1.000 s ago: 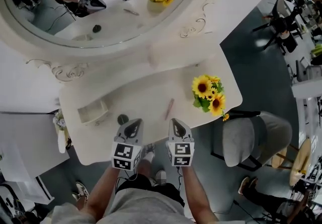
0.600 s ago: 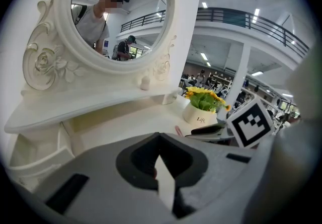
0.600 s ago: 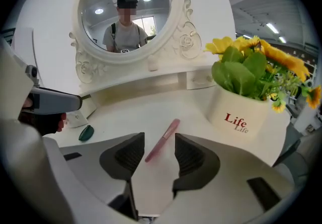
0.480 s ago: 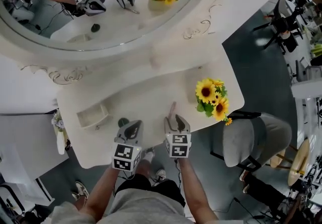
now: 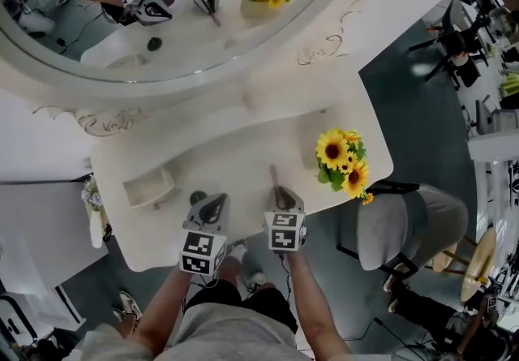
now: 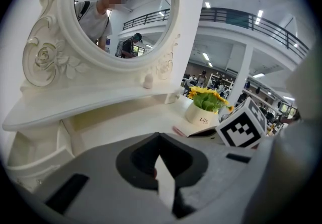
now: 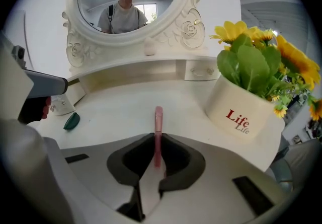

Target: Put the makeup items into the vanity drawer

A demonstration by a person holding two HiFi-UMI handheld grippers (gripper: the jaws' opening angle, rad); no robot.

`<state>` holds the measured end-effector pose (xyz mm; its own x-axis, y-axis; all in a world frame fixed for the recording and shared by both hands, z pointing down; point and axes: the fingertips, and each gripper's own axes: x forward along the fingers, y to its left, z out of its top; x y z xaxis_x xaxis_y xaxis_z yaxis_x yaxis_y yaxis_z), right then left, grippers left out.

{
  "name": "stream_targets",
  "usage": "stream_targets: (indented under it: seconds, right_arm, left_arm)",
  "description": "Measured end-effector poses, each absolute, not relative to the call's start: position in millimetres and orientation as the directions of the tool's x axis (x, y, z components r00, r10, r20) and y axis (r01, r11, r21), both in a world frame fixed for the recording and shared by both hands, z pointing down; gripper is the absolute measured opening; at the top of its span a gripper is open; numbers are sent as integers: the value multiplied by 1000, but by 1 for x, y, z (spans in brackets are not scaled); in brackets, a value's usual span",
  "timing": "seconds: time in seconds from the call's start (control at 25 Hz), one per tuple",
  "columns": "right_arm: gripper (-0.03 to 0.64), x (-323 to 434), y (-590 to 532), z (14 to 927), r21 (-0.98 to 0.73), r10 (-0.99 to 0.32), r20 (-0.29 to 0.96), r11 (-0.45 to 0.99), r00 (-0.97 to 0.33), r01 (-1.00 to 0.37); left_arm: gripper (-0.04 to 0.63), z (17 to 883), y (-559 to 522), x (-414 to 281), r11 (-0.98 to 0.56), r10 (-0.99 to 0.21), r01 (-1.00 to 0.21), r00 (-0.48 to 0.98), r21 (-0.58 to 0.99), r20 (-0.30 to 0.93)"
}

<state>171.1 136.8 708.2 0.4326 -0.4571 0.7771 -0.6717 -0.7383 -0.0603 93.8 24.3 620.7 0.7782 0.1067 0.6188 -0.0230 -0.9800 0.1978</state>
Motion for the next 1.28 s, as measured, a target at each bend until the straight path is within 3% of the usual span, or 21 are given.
stream_targets:
  seconds: [0.6, 0.92, 1.28]
  right_arm:
    - [52, 162, 111, 623, -37, -605, 642, -638, 471, -769]
    - [52, 141, 66, 561, 9, -718, 530, -527, 452, -850]
    - [52, 119, 2, 504, 66, -843, 416, -345, 340, -936]
  left_arm:
    - [0, 576, 0, 84, -981, 47, -65, 838, 185, 543]
    - [0, 541, -33, 55, -977, -45, -140, 871, 160, 488]
    - [0, 509, -75, 16, -950, -211, -289, 874, 118, 438]
